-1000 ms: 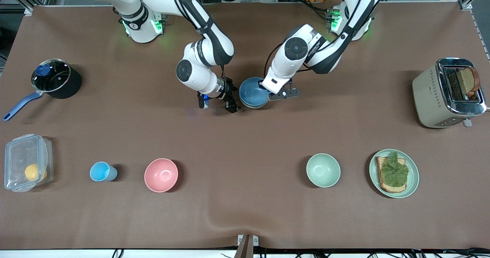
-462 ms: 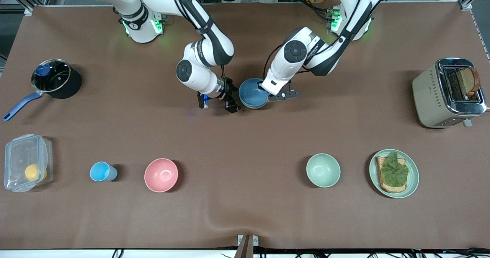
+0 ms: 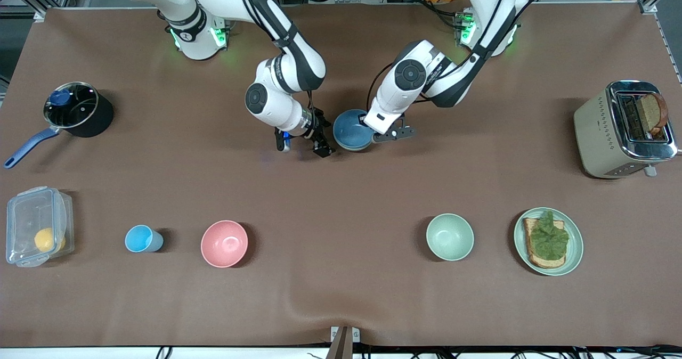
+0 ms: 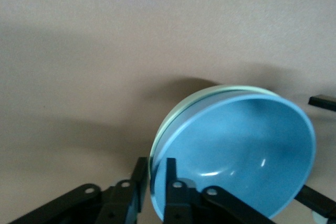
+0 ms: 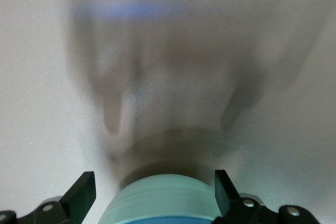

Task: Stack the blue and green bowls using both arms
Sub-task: 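Open the left gripper and withdraw both grippers from the stacked bowls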

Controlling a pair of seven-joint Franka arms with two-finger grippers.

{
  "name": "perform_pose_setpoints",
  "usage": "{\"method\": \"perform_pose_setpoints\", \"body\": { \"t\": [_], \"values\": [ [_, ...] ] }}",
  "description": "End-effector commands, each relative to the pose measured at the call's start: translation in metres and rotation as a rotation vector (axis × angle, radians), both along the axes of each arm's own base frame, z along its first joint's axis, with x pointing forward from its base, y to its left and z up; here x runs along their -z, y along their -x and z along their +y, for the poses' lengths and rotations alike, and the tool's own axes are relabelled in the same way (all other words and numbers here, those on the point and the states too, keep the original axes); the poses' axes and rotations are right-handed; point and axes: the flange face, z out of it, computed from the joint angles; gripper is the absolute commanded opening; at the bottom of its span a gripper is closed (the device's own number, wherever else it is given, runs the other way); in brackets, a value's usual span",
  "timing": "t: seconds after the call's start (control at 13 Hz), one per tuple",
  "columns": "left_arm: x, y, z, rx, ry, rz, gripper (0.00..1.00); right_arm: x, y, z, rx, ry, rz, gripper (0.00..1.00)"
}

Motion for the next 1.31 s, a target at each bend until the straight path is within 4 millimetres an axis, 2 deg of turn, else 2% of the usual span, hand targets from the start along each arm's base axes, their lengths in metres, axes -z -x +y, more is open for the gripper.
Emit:
{"method": "perform_pose_setpoints", "body": {
  "t": [0.0,0.15,0.38,0.54,0.69,0.85,1.08,1.23],
  "values": [
    [-0.03,-0.013,-0.003,-0.033,0.034,-0.049,1.0,0.004,0.002,-0.001,0.001,-0.006,-0.005,1.0],
    [-0.07,-0.027,0.006,-0.057,0.054,-0.115,1.0,0.005,0.003,-0.003,-0.012,-0.004,-0.009,1.0],
    [-0.15,-0.049,0.042,-0.111,0.044,-0.209,1.0,0.008,0.01,-0.021,-0.044,0.012,-0.002,1.0],
    [-0.204,-0.074,0.084,-0.181,0.027,-0.258,1.0,0.003,0.012,-0.031,-0.057,0.013,-0.001,1.0],
    [-0.248,-0.091,0.11,-0.22,-0.004,-0.27,1.0,-0.002,0.007,-0.053,-0.081,0.009,0.015,1.0],
    [-0.291,-0.115,0.152,-0.216,-0.087,-0.302,1.0,-0.018,-0.006,-0.082,-0.129,0.004,0.056,1.0],
    [-0.341,-0.126,0.169,-0.191,-0.109,-0.278,1.0,-0.035,-0.022,-0.122,-0.204,0.036,0.138,1.0],
    [-0.357,-0.14,0.194,-0.18,-0.105,-0.295,1.0,-0.05,-0.031,-0.145,-0.245,0.051,0.182,1.0]
  ]
}}
